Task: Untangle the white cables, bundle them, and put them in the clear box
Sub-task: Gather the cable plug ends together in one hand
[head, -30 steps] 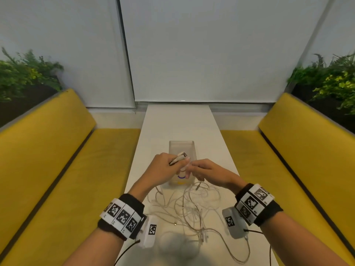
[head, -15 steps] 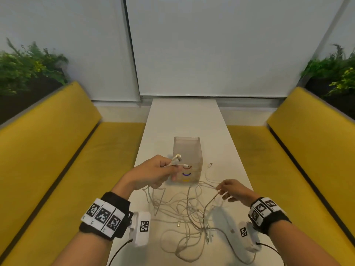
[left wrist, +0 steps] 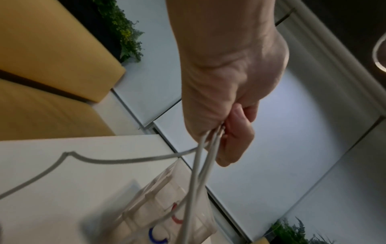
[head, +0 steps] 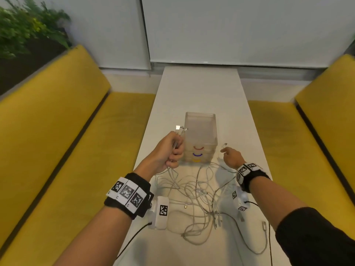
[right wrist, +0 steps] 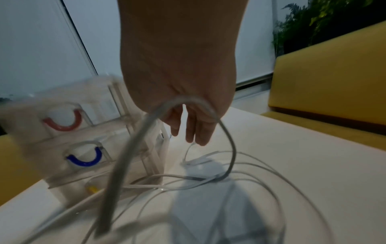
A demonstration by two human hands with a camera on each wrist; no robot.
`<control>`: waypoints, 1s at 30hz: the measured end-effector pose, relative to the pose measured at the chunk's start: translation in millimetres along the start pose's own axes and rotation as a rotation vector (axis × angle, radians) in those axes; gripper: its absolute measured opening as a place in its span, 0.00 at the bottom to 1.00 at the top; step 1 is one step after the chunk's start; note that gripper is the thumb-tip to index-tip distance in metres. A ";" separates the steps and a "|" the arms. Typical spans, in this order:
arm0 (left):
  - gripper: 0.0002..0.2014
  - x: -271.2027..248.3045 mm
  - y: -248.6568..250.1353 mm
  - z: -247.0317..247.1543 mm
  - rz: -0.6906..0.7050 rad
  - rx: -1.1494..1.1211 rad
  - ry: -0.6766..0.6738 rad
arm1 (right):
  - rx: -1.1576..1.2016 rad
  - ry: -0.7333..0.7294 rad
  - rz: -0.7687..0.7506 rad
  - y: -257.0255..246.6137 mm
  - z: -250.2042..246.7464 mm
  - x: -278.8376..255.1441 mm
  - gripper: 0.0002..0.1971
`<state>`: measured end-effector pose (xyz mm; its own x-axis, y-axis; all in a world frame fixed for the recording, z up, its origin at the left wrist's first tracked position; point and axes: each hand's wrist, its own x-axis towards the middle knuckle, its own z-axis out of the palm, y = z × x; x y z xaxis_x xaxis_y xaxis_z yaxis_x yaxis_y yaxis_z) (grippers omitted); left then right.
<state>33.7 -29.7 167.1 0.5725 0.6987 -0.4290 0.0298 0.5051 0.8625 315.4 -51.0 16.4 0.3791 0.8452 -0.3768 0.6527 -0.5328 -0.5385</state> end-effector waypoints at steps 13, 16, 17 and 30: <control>0.13 19.8 -23.3 -13.6 0.022 -0.030 0.044 | -0.503 0.106 -0.047 20.3 47.7 42.3 0.18; 0.13 20.1 -19.9 -13.4 0.060 -0.020 0.061 | -0.462 0.137 -0.059 26.9 45.5 34.8 0.12; 0.14 19.4 -19.7 -12.8 0.072 0.008 0.062 | -0.413 0.139 -0.013 31.4 43.8 31.1 0.12; 0.10 -8.6 -20.3 0.5 0.229 0.147 0.075 | 0.898 0.405 -0.016 -13.4 -1.9 -82.1 0.13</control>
<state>28.6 -46.2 153.4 0.5159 0.8246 -0.2322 0.0282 0.2545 0.9667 276.7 -113.2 56.0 0.6800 0.7137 -0.1681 -0.0179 -0.2130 -0.9769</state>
